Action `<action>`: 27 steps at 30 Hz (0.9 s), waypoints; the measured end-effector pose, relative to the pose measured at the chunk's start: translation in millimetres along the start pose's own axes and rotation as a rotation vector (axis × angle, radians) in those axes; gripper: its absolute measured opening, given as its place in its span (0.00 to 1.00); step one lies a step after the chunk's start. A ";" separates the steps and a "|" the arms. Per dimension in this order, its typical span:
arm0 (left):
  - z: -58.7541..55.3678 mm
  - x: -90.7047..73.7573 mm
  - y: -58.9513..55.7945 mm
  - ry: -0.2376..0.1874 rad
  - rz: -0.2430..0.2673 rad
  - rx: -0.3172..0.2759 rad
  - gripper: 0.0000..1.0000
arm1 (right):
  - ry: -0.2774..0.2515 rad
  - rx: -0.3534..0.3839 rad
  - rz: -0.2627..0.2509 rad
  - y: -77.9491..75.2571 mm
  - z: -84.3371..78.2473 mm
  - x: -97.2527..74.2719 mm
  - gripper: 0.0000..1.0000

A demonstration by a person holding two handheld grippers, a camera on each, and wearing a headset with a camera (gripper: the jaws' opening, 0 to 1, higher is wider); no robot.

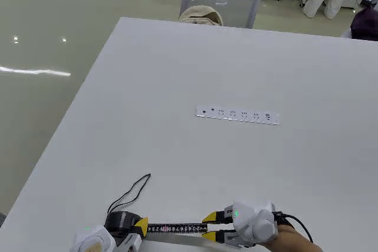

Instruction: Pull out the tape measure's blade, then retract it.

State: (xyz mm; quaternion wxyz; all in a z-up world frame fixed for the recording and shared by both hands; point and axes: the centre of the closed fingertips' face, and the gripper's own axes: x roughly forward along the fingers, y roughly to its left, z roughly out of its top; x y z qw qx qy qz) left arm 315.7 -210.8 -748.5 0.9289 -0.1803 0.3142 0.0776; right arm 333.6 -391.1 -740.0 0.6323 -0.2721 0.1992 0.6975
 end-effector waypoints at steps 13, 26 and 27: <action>0.2 0.4 2.2 -0.002 -0.004 -0.009 0.59 | -0.003 -0.001 0.010 1.1 3.2 7.0 0.13; -0.2 0.3 2.9 0.000 -0.008 -0.011 0.59 | -0.009 -0.002 0.016 2.0 7.4 13.0 0.13; -0.2 0.5 3.1 -0.001 -0.009 -0.011 0.59 | -0.008 -0.003 0.017 2.0 7.5 13.3 0.13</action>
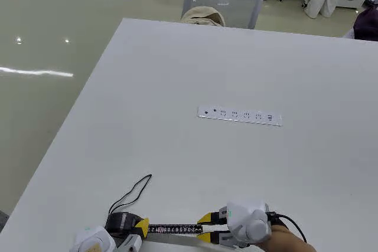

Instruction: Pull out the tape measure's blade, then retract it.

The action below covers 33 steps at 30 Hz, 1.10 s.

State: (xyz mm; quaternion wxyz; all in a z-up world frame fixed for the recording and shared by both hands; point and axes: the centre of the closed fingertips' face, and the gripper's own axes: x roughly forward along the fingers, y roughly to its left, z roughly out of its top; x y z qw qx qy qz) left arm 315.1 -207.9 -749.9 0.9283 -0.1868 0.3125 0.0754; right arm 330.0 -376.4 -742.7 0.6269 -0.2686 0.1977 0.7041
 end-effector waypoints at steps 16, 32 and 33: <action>-0.2 -0.5 0.2 0.004 -0.010 -0.002 0.59 | -0.006 0.002 0.010 1.3 3.5 9.0 0.13; -0.6 -1.0 -0.5 0.006 -0.016 -0.002 0.59 | -0.011 0.010 0.016 2.6 7.4 17.8 0.13; -0.7 -1.1 -0.6 0.006 -0.016 -0.003 0.59 | -0.012 0.010 0.016 2.8 7.9 18.2 0.13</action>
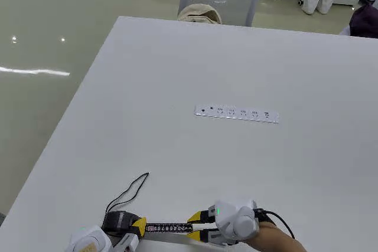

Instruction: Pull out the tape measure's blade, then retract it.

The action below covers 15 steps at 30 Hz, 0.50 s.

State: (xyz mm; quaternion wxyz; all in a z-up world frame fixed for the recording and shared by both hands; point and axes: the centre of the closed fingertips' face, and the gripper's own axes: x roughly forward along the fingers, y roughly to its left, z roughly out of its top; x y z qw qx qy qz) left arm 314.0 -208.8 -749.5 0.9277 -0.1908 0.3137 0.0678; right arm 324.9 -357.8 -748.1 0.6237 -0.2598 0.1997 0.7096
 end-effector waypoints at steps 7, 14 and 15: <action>-0.4 0.3 0.1 -0.001 -0.002 -0.003 0.59 | -0.002 0.001 0.002 0.7 3.0 3.0 0.13; -0.4 0.4 0.7 -0.002 -0.006 -0.009 0.59 | -0.002 -0.007 0.004 -0.3 4.6 8.1 0.13; -0.2 0.3 0.7 -0.002 -0.006 -0.010 0.59 | -0.002 -0.008 0.004 -0.6 4.6 8.6 0.13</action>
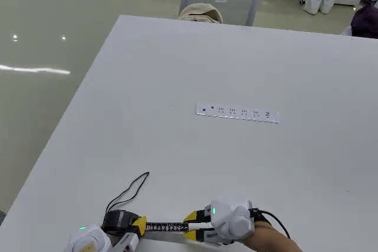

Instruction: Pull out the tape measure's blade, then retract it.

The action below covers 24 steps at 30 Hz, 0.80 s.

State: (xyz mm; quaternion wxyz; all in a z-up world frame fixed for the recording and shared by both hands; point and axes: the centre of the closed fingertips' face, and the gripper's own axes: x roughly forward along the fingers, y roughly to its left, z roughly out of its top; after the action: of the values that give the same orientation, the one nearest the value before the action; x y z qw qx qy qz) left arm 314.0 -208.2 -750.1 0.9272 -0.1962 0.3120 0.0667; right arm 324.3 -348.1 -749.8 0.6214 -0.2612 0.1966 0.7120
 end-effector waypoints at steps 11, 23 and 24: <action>-0.7 -0.7 1.2 0.003 -0.003 -0.005 0.59 | -0.001 -0.003 0.007 0.3 4.3 6.9 0.13; -0.4 -0.9 1.8 0.002 -0.004 -0.005 0.59 | -0.005 -0.006 0.015 1.2 10.3 13.4 0.13; -0.1 -1.1 1.7 0.003 -0.004 -0.006 0.59 | -0.007 -0.006 0.016 0.9 10.3 14.4 0.13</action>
State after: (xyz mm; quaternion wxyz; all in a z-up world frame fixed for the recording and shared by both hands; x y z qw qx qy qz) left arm 312.6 -206.7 -750.1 0.9264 -0.1996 0.3126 0.0656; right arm 320.8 -330.7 -750.6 0.6157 -0.2592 0.1946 0.7183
